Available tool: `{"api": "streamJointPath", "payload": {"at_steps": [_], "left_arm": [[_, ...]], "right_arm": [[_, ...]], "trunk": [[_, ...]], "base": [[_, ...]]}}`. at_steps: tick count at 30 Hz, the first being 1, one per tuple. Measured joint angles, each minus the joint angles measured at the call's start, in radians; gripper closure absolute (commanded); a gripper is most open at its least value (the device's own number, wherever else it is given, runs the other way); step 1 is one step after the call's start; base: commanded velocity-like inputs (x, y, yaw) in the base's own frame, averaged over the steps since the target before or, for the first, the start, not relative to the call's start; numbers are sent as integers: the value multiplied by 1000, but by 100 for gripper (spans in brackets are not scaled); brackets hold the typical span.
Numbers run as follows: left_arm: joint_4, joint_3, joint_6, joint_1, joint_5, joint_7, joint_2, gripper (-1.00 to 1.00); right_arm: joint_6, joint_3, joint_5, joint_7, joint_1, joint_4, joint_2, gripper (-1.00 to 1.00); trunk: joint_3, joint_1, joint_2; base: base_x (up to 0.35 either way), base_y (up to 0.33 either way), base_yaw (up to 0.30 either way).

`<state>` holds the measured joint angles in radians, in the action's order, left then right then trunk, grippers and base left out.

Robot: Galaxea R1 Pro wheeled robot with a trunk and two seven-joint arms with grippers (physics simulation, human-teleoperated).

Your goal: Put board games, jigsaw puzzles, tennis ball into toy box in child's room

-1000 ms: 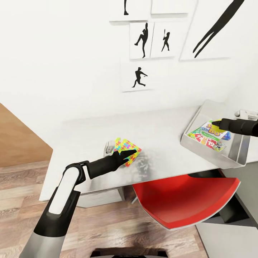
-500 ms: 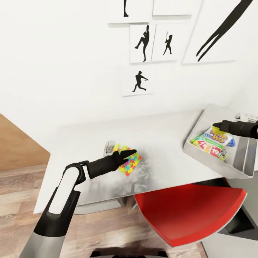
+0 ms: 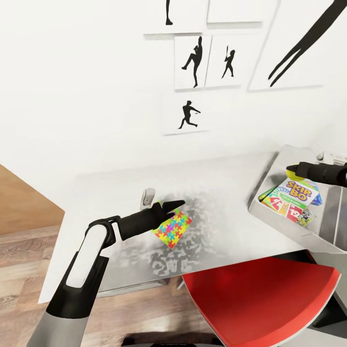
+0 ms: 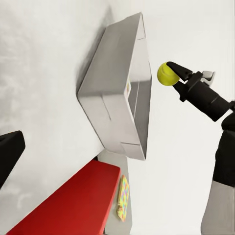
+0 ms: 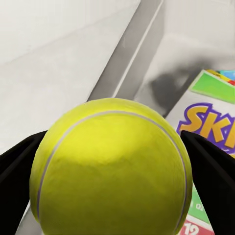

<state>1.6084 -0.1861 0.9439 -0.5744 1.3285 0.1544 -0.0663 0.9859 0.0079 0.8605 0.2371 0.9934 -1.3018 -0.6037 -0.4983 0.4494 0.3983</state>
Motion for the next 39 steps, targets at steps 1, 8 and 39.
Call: {"api": "streamJointPath", "payload": {"at_steps": [1,8,39], "left_arm": [[0,0,0,0,0,-7,0,-100],[0,0,0,0,0,-28,-1,-100],[0,-1,-1,0,0,-33,-1,-100]], "right_arm": [[0,0,0,0,0,0,0,100],[0,0,-1,0,-1,0,0,100],[-122,14,-6,-103,6,94,10,100]], "trunk": [[0,0,0],[0,0,0],[0,0,0]], "base": [[26,0,0],[14,0,0],[1,0,0]]}}
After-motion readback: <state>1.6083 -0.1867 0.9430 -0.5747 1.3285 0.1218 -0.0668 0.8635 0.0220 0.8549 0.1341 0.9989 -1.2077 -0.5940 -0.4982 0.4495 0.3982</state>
